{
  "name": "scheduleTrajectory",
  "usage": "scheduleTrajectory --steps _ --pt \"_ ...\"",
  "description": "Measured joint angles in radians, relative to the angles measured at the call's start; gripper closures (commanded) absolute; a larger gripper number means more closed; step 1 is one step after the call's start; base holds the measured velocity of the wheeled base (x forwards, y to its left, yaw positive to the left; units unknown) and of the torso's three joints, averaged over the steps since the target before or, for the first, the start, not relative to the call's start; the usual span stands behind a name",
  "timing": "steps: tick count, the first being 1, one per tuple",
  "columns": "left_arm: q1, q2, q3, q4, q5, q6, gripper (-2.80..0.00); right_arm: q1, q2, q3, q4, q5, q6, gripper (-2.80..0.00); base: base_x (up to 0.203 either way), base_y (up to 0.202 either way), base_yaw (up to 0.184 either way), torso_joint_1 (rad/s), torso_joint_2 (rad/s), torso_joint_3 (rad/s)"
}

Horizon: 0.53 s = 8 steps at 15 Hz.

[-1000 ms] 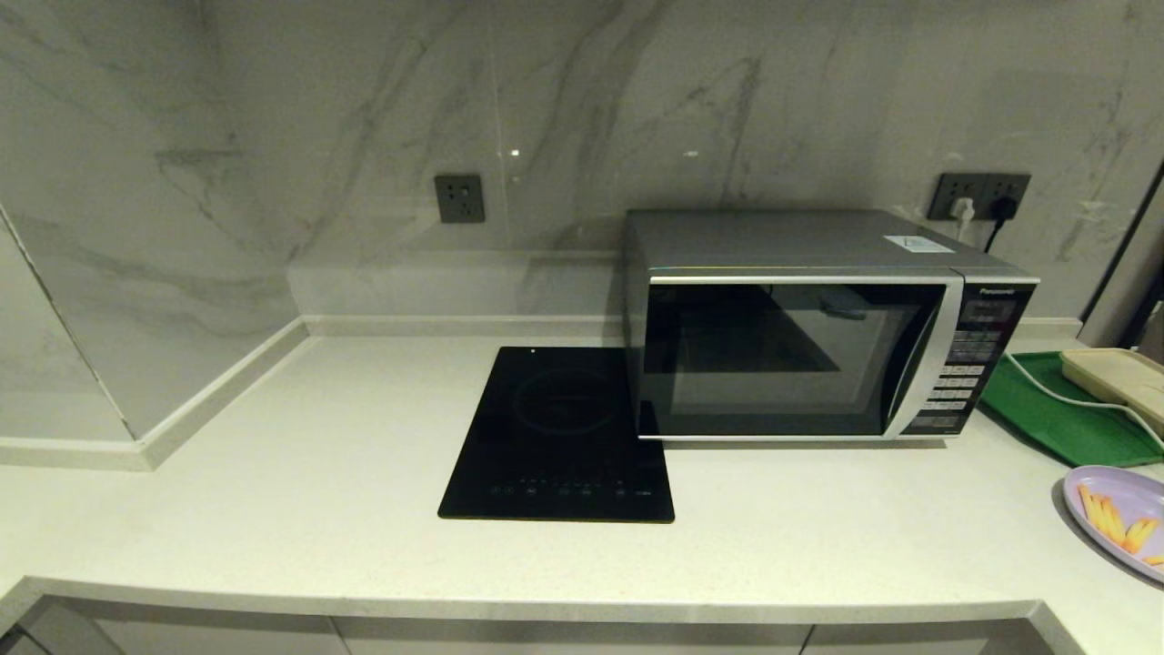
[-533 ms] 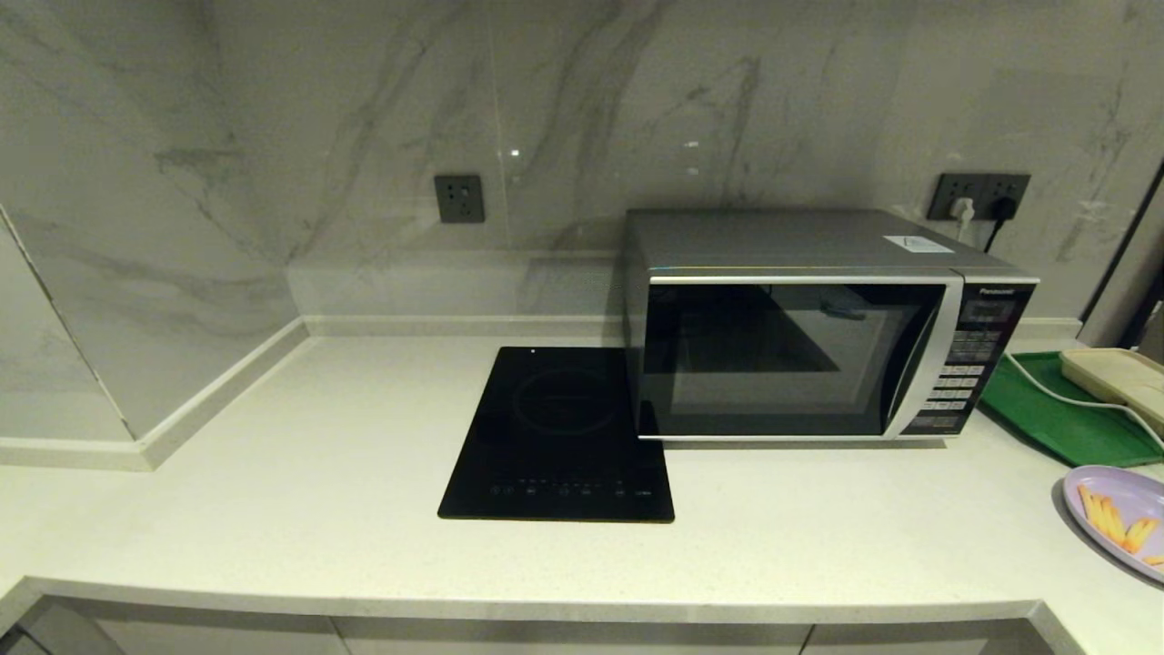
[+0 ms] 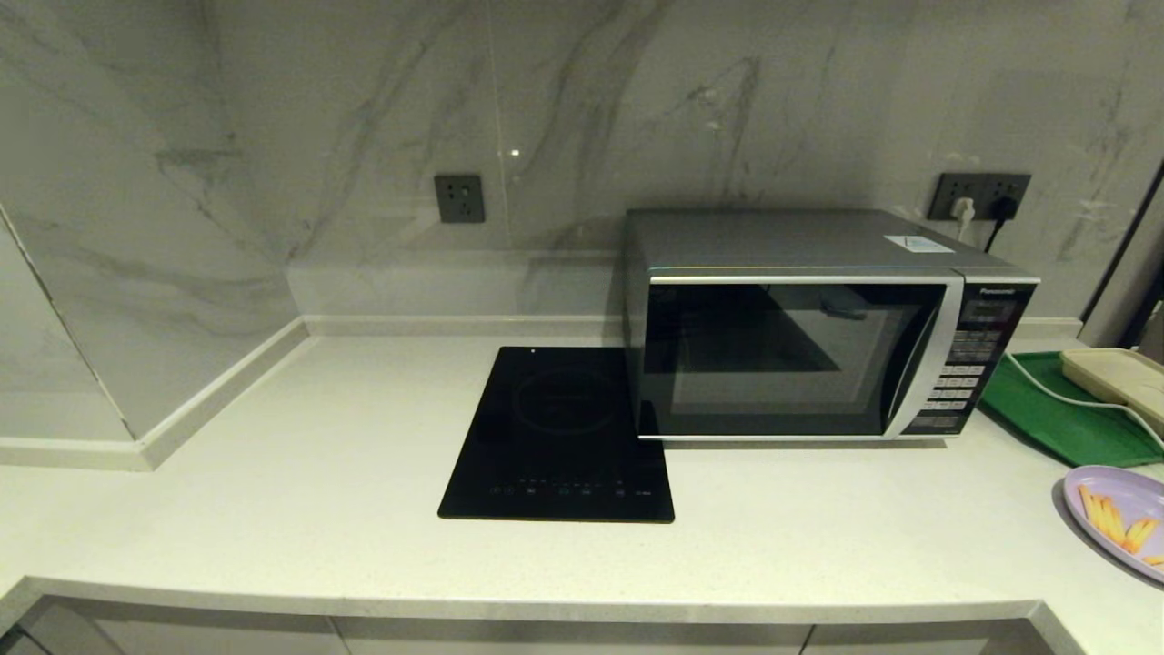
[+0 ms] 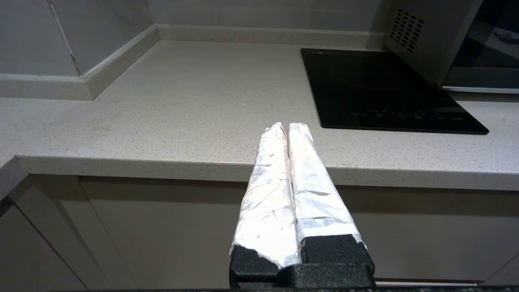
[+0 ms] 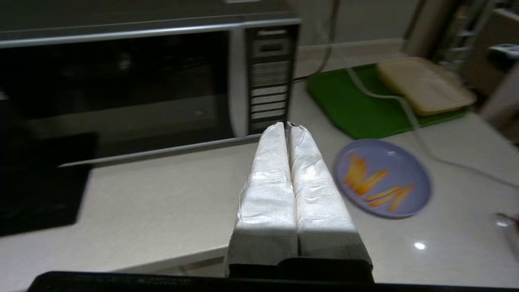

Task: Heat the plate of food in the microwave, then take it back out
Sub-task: Open the microwave oven

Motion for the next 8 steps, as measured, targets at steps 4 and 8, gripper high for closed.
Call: scheduleTrajectory --steps 4,8 --pt "0.0 0.0 0.0 0.0 0.0 0.0 0.0 -0.006 0.277 -0.207 0.085 -0.188 -0.117 0.0 0.0 0.0 0.0 0.0 0.0 0.0" --pt "0.0 0.0 0.0 0.0 0.0 0.0 0.0 0.053 0.507 -0.291 0.095 -0.309 -0.143 0.0 0.0 0.0 0.0 0.0 0.0 0.0"
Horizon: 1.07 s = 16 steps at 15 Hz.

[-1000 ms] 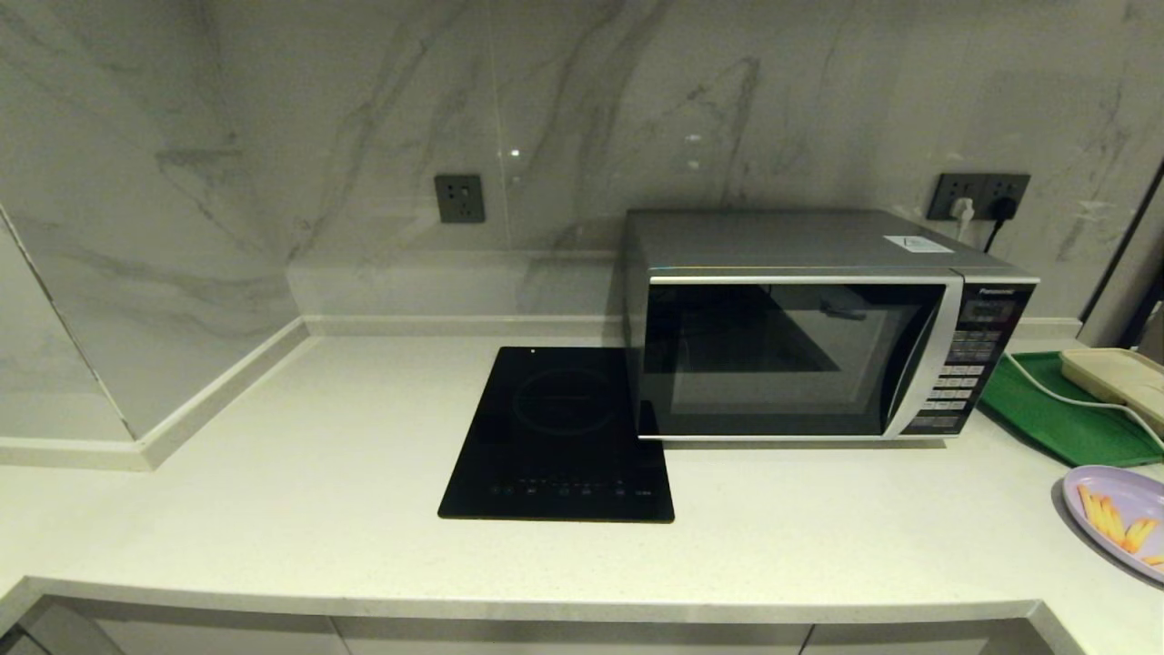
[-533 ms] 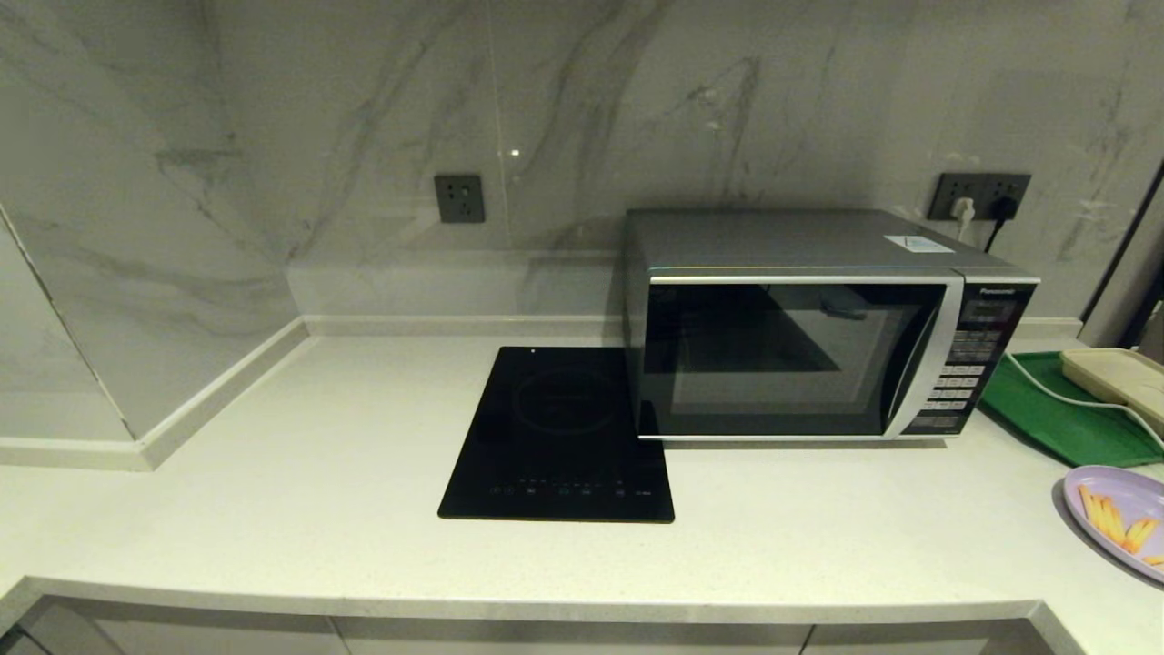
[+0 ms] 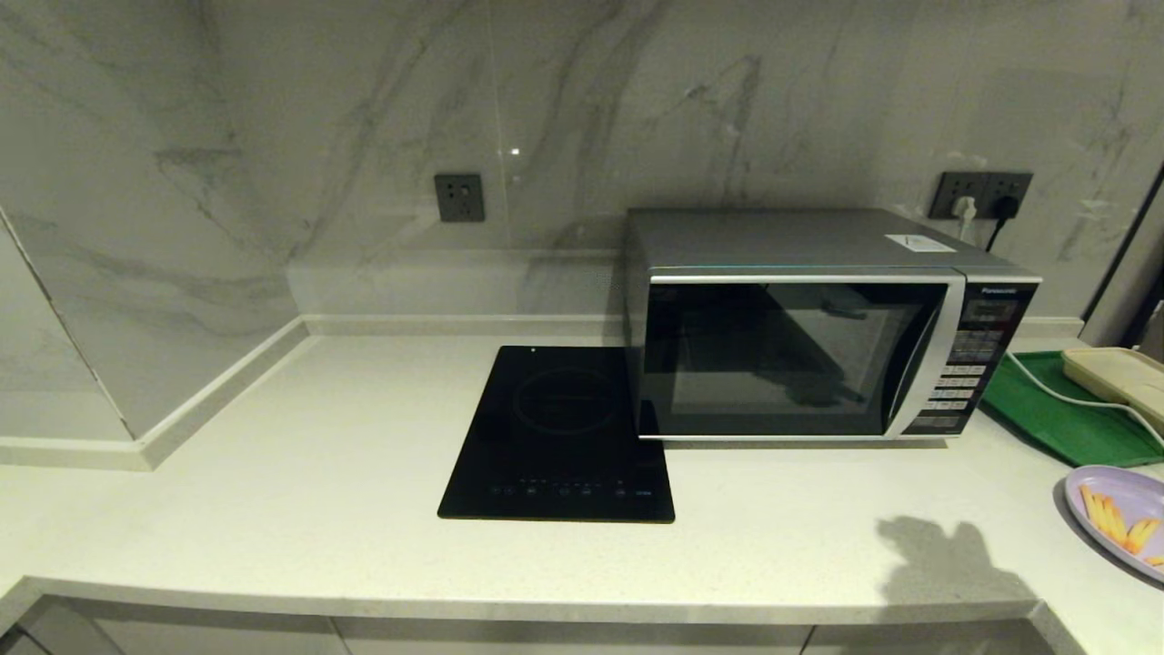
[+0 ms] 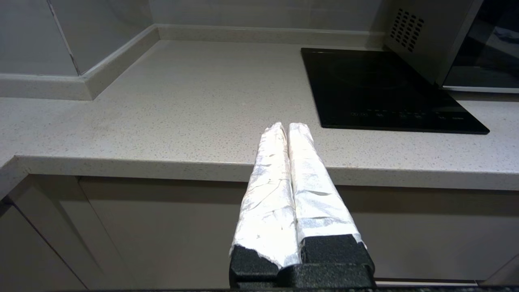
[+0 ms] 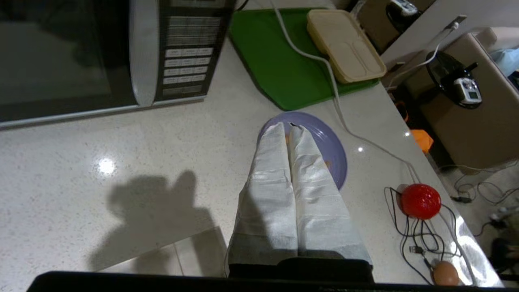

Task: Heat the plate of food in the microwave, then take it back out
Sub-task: Open the microwave oven

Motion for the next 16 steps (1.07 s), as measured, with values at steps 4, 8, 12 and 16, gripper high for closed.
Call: scheduleTrajectory --steps 4,8,12,16 --pt "0.0 0.0 0.0 0.0 0.0 0.0 0.0 0.111 0.185 -0.059 -0.003 -0.091 0.09 -2.8 0.0 0.0 0.0 0.0 0.0 0.0" --pt "0.0 0.0 0.0 0.0 0.0 0.0 0.0 0.164 0.356 -0.116 -0.068 -0.182 0.261 -2.8 0.0 0.0 0.0 0.0 0.0 0.0" --pt "0.0 0.0 0.0 0.0 0.0 0.0 0.0 0.193 0.467 -0.134 -0.092 -0.255 0.424 -2.8 0.0 0.0 0.0 0.0 0.0 0.0" --pt "0.0 0.0 0.0 0.0 0.0 0.0 0.0 0.197 0.537 -0.154 -0.092 -0.291 0.499 -2.8 0.0 0.0 0.0 0.0 0.0 0.0"
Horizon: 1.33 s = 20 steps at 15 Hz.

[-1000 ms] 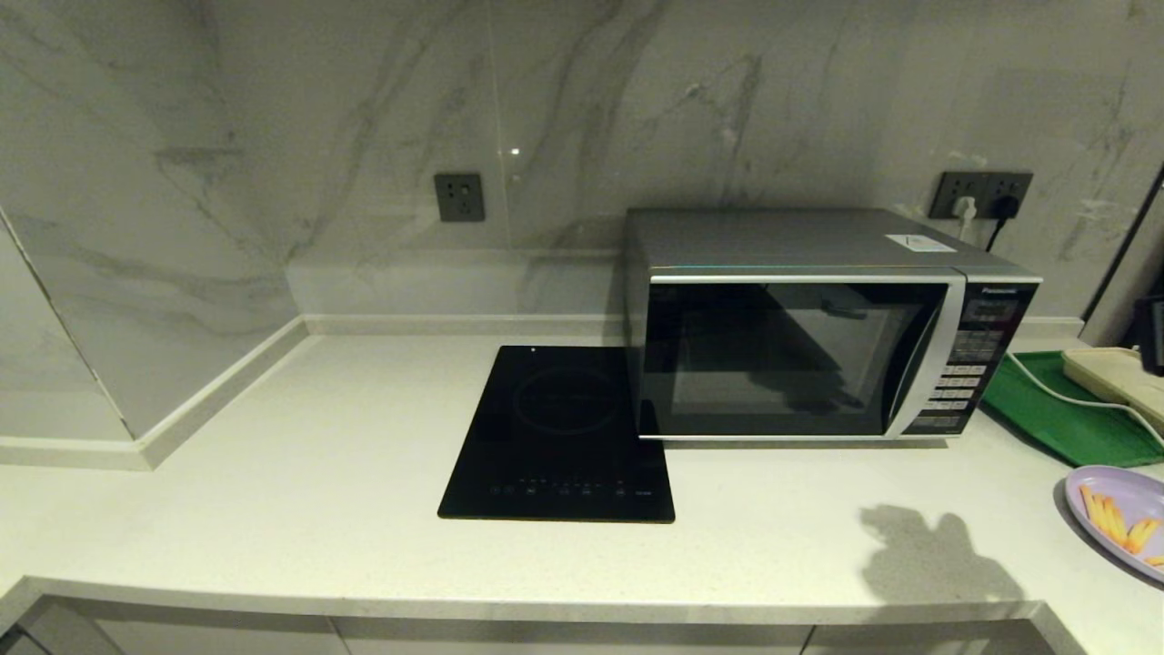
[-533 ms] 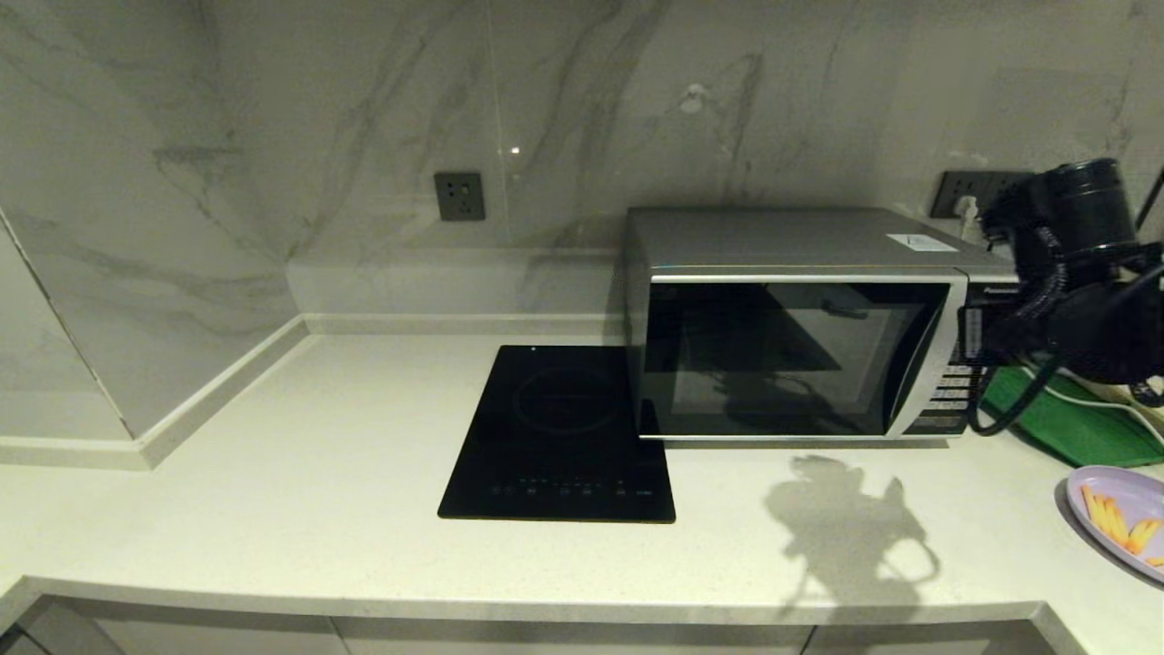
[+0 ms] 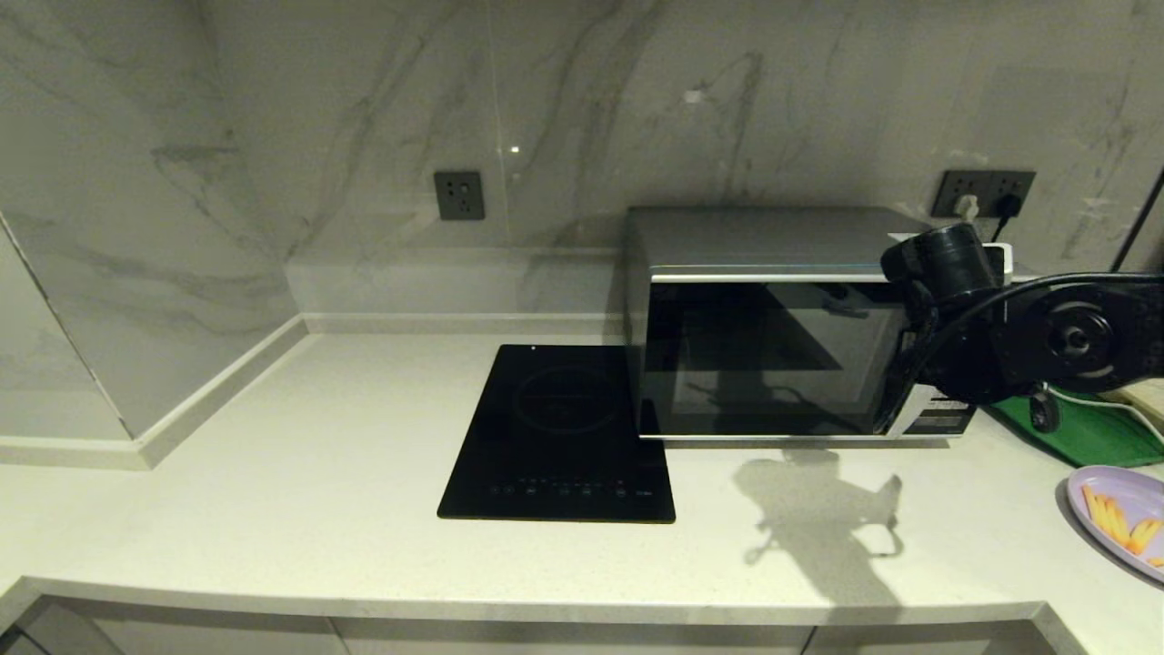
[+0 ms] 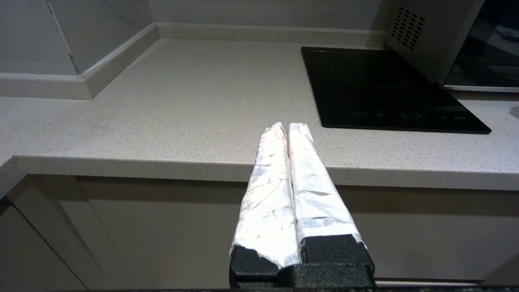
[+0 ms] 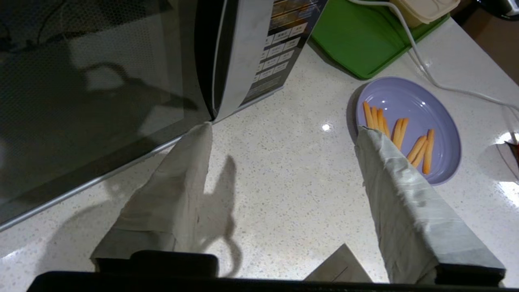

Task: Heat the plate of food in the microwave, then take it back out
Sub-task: Open the microwave oven

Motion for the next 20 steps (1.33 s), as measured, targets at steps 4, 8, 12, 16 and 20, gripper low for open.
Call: scheduleTrajectory --steps 4,8,12,16,20 --pt "0.0 0.0 0.0 0.0 0.0 0.0 0.0 -0.021 0.051 -0.047 -0.002 -0.003 0.006 -2.8 0.0 0.0 0.0 0.0 0.0 0.0" --pt "0.0 0.0 0.0 0.0 0.0 0.0 0.0 -0.054 0.091 -0.112 -0.001 -0.008 0.006 -2.8 0.0 0.0 0.0 0.0 0.0 0.0" --pt "0.0 0.0 0.0 0.0 0.0 0.0 0.0 -0.093 0.143 -0.175 -0.001 -0.01 0.006 -2.8 0.0 0.0 0.0 0.0 0.0 0.0" --pt "0.0 0.0 0.0 0.0 0.0 0.0 0.0 -0.13 0.187 -0.222 -0.001 -0.004 0.007 -2.8 0.0 0.0 0.0 0.0 0.0 0.0" --pt "0.0 0.0 0.0 0.0 0.0 0.0 0.0 -0.147 0.227 -0.267 -0.002 -0.003 0.007 -2.8 0.0 0.0 0.0 0.0 0.0 0.0"
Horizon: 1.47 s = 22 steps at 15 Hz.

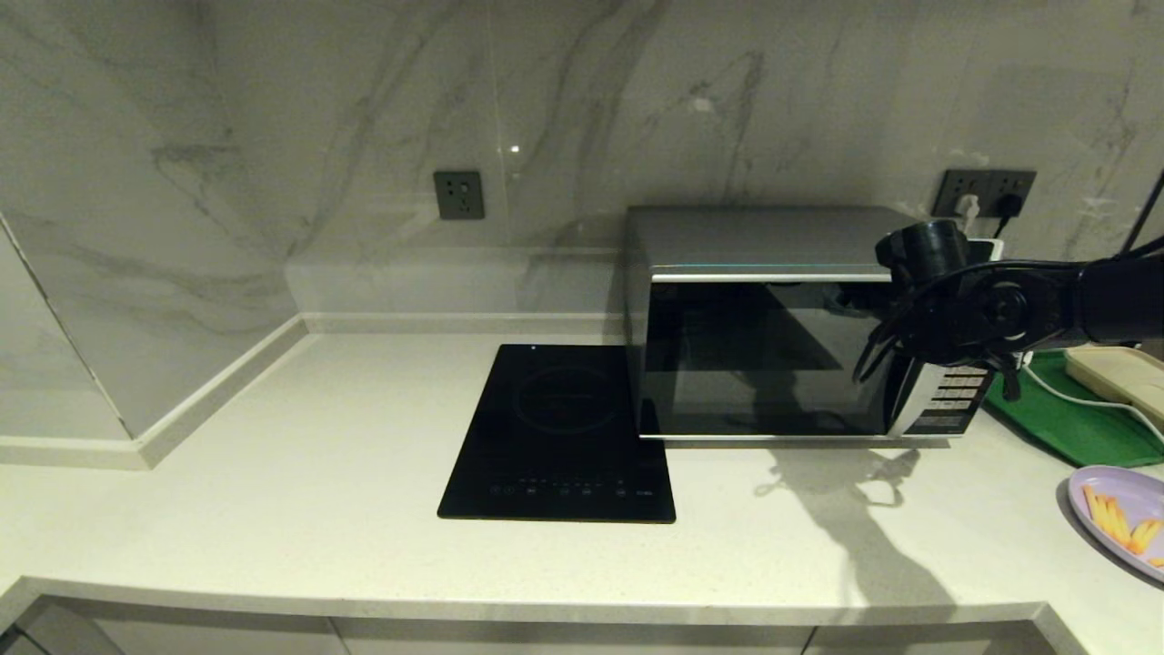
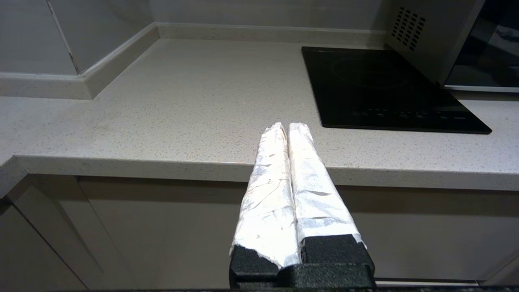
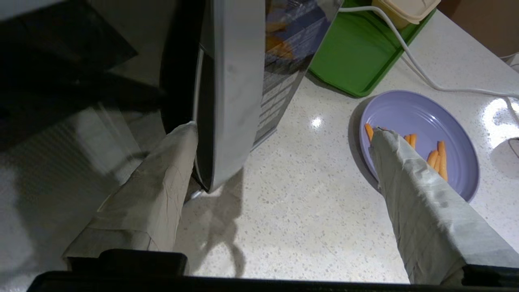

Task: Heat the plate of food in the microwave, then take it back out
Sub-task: Open the microwave oven

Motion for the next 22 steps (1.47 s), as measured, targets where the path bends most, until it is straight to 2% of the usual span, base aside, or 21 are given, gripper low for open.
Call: scheduleTrajectory --steps 4,15,22 --pt "0.0 0.0 0.0 0.0 0.0 0.0 0.0 -0.018 0.028 -0.021 -0.001 -0.003 0.014 -2.8 0.0 0.0 0.0 0.0 0.0 0.0" --pt "0.0 0.0 0.0 0.0 0.0 0.0 0.0 -0.027 0.084 0.039 -0.003 -0.055 0.227 -2.8 0.0 0.0 0.0 0.0 0.0 0.0" --pt "0.0 0.0 0.0 0.0 0.0 0.0 0.0 -0.03 0.045 0.059 -0.004 -0.088 0.266 -2.8 0.0 0.0 0.0 0.0 0.0 0.0"
